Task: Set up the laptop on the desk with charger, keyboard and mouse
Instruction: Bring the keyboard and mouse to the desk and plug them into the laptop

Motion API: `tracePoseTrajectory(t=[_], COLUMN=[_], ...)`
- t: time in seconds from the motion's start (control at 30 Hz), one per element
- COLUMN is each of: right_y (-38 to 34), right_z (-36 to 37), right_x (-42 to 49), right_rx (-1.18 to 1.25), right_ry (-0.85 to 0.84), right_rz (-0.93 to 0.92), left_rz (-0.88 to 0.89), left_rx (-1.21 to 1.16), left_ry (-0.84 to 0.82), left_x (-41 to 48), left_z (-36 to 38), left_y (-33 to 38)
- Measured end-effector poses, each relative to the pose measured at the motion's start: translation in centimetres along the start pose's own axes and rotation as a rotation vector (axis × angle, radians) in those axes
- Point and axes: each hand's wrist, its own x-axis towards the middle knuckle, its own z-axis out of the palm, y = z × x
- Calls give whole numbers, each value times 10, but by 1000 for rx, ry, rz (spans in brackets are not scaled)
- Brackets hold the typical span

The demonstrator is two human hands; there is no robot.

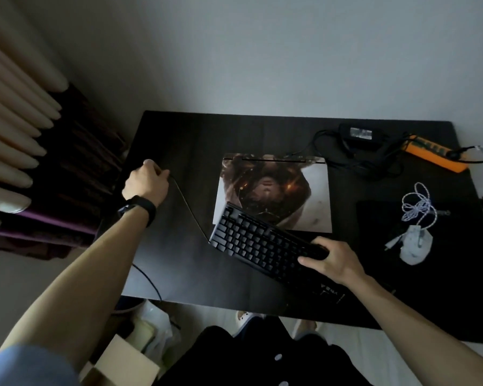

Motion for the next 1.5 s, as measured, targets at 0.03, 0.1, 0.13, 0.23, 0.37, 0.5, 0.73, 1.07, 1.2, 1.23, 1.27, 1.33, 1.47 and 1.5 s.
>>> tracePoseTrajectory(t=[0.03, 0.1, 0.13, 0.23, 0.37, 0.5, 0.73, 1.07, 1.2, 1.23, 1.27, 1.33, 1.47, 1.5], right_y=[-2, -4, -4, 0, 6, -1, -15, 7, -2, -6, -8, -9, -10, -14], right_z=[4, 10, 11, 11, 9, 9, 39, 79, 82, 80, 79, 75, 68, 67], right_x=[1, 2, 1, -4, -6, 5, 38, 56, 59, 61, 64, 66, 58, 53], right_rx=[-1, 3, 14, 53, 5, -182, -299, -167, -99, -49, 0, 23, -259, -316], right_ry=[6, 23, 32, 69, 94, 33, -84, -109, 35, 36, 31, 27, -41, -35], right_rz=[5, 13, 11, -11, -16, -57, -102, -82, -93, -54, -19, -6, -26, -26], left_rz=[-7, -48, -71, -138, -256, -108, 223, 292, 301, 307, 313, 331, 377, 396], left_rx=[-21, -6, 30, 114, -45, -287, -391, -494, -630, -641, -641, -625, -532, -508], left_ry=[-6, -19, -20, -19, -9, -36, -146, -206, -187, -188, -193, -207, -283, -309], left_x=[-2, -4, -3, -1, 3, 4, -46, -62, -53, -52, -52, -51, -54, -54], left_z=[2, 6, 8, 10, 11, 11, 35, 32, 23, 23, 23, 26, 31, 32], left_y=[1, -1, -6, -29, -39, -4, 43, 49, 57, 58, 58, 58, 54, 54])
